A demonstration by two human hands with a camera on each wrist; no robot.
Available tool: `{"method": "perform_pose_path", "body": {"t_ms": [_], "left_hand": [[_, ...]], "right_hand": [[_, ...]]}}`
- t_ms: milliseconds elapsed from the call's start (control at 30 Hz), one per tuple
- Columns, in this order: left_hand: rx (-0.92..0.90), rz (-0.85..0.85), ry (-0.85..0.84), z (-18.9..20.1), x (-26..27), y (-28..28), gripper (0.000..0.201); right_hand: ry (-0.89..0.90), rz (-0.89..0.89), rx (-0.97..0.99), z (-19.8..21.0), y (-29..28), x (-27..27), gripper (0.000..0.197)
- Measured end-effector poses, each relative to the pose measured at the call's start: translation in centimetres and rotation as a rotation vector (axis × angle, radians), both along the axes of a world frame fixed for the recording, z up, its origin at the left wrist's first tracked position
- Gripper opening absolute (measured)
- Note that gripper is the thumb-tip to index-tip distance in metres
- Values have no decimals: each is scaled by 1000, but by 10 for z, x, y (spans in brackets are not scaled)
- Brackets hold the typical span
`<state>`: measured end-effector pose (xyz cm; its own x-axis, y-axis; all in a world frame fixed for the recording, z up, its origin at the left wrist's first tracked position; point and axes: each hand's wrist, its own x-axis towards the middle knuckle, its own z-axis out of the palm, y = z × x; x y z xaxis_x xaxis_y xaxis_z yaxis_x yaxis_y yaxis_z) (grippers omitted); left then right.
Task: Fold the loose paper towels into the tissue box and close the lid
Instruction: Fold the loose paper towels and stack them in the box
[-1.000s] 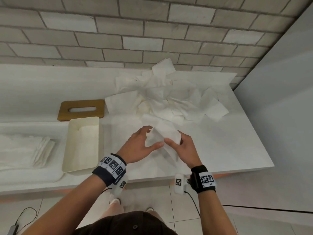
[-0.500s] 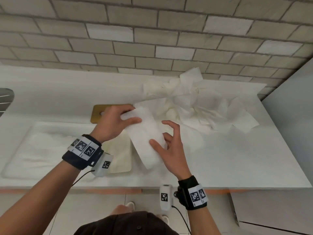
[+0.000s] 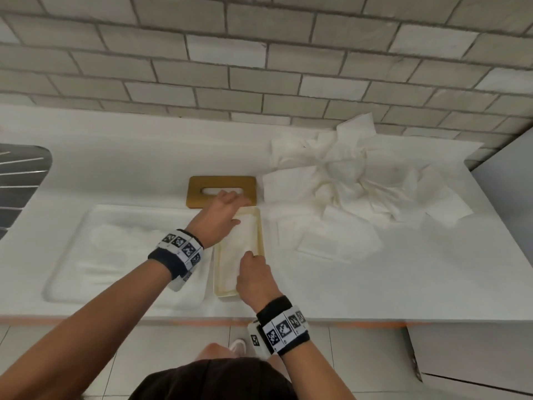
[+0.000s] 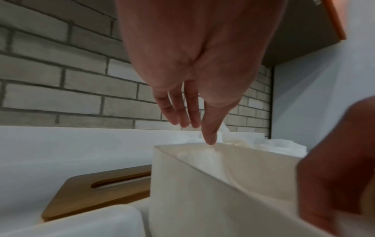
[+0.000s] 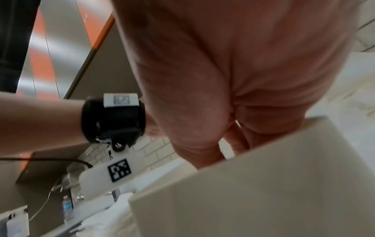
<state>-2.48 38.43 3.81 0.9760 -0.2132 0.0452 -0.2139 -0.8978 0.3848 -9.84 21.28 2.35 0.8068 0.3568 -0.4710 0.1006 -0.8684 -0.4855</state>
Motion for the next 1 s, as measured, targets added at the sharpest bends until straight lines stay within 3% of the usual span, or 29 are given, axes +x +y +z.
{"method": "perform_pose_path", "body": {"t_ms": [100,200,333,400,500,567,633,733,867,1000], "left_hand": [[66,-34,-55,-1,-14,-9,25],[-37,39,-60,8,-32,-21,14],[-159,64,-2,34,-49,-68,9],[-199,61,34,39,-47,-101,10],[-203,74,98,30,-31,-156,18],[-169,71,167,17,-18,-193,25],[-145,96,242,3,-3,-222,31],[-99,228,346,-27,23,-244,44],[-48,472,456,-62,38,-255,67],[-51,499,439,-79,40,-259,61]], "right_hand": [[9,-14,57,10,-9,3,42],[-171,-240,235,26,-49,20,20],[-374,-485,185,10,-134,68,3],[-389,-589,121,-6,-172,97,7],[-310,-715,68,-30,-209,132,33],[-222,-703,27,-47,-224,147,44],[-165,-639,5,-63,-235,153,33],[-226,-611,72,-74,-246,150,7],[-273,-522,162,-83,-264,147,8],[-302,-520,242,-80,-276,153,11]]}}
